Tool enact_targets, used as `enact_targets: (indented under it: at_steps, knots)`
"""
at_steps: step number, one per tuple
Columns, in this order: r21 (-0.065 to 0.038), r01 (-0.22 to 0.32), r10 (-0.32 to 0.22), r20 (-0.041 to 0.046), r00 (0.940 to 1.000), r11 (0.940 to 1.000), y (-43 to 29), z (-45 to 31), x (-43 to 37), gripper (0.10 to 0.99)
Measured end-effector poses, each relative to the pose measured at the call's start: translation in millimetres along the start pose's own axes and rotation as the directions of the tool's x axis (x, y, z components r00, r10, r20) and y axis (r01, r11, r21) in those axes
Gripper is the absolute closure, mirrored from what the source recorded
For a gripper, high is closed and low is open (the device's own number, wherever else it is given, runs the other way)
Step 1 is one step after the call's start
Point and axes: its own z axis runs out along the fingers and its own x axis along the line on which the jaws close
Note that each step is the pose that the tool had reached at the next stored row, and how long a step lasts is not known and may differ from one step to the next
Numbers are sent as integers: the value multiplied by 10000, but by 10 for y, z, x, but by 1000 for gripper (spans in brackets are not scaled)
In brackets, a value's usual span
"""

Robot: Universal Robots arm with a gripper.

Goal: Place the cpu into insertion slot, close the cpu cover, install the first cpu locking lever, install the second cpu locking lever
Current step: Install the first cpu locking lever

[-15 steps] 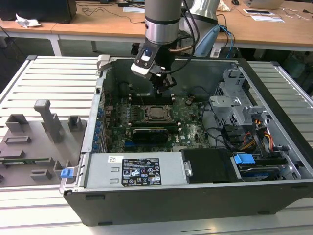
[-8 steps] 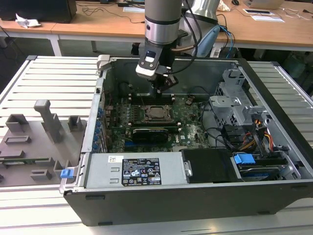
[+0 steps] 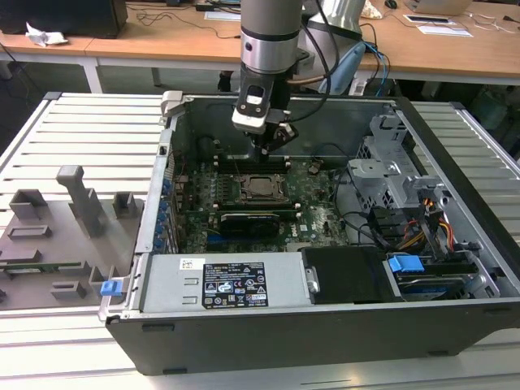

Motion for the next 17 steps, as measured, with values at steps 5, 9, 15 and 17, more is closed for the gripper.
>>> enact_targets:
  at_steps: [5, 9, 15, 17]
  knots:
    - [1, 564, -564, -20, 9984, 9984, 0, 0, 0, 980]
    - [1, 1187, -1187, -42, 9929, 9929, 0, 0, 0, 980]
    - [-1, 1740, -1740, -62, 9847, 9847, 0, 0, 0, 980]
    - [-2, 1954, -1954, -69, 9807, 9807, 0, 0, 0, 980]
